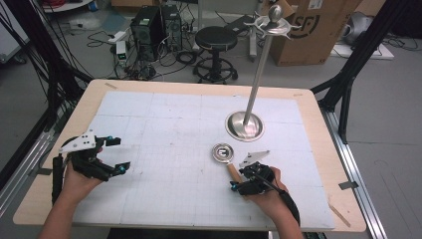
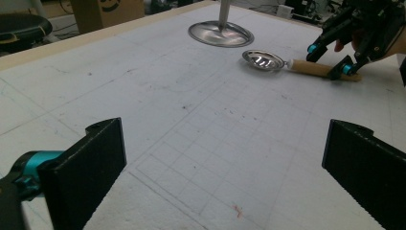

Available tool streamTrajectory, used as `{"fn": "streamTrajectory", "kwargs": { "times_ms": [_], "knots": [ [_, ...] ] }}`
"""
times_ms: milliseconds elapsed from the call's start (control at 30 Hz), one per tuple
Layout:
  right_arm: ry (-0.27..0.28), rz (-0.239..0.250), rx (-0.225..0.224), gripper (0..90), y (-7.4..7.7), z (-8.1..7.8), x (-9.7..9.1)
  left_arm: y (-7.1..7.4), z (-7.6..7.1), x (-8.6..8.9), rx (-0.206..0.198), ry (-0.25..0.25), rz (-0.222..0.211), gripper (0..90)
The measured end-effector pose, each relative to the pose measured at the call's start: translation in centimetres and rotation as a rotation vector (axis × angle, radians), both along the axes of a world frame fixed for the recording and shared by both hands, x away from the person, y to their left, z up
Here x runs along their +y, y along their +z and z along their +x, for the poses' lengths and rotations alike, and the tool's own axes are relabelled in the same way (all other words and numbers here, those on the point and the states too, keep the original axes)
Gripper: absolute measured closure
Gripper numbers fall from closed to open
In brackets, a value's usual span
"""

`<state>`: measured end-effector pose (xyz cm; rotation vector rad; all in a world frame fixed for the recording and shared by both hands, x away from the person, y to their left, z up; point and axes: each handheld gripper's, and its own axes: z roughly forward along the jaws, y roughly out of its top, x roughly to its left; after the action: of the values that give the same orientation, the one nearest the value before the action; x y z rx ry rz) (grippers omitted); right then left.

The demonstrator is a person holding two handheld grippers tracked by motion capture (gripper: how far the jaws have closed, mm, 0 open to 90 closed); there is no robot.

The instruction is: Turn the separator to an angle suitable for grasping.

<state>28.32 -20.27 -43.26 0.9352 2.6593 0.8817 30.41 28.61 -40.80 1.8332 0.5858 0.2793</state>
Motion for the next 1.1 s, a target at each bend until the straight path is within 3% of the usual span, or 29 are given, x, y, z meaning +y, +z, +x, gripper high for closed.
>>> {"fn": "streamTrajectory", "kwargs": {
  "times_ms": [167,567,733,900,1100],
  "knots": [
    [0.015,-0.024,-0.004,49.6,0.17,-0.08,0.02,0.05,-0.02,0.07,-0.003,-0.001,-0.002,1.8],
    [0.035,-0.051,-0.023,58.0,0.66,-0.32,0.00,-0.05,0.00,-0.11,0.001,-0.006,0.003,1.8],
    [0.032,-0.052,0.000,54.9,0.33,-0.19,0.16,-0.12,-0.01,-0.27,0.001,-0.006,0.008,1.8],
    [0.080,-0.069,0.002,67.3,0.50,-0.38,0.55,-0.06,-0.01,-0.14,0.000,-0.005,0.006,1.8],
    [0.088,-0.070,-0.003,66.2,0.49,-0.35,0.55,-0.06,-0.01,-0.14,0.000,-0.006,0.006,1.8]
  ]
}}
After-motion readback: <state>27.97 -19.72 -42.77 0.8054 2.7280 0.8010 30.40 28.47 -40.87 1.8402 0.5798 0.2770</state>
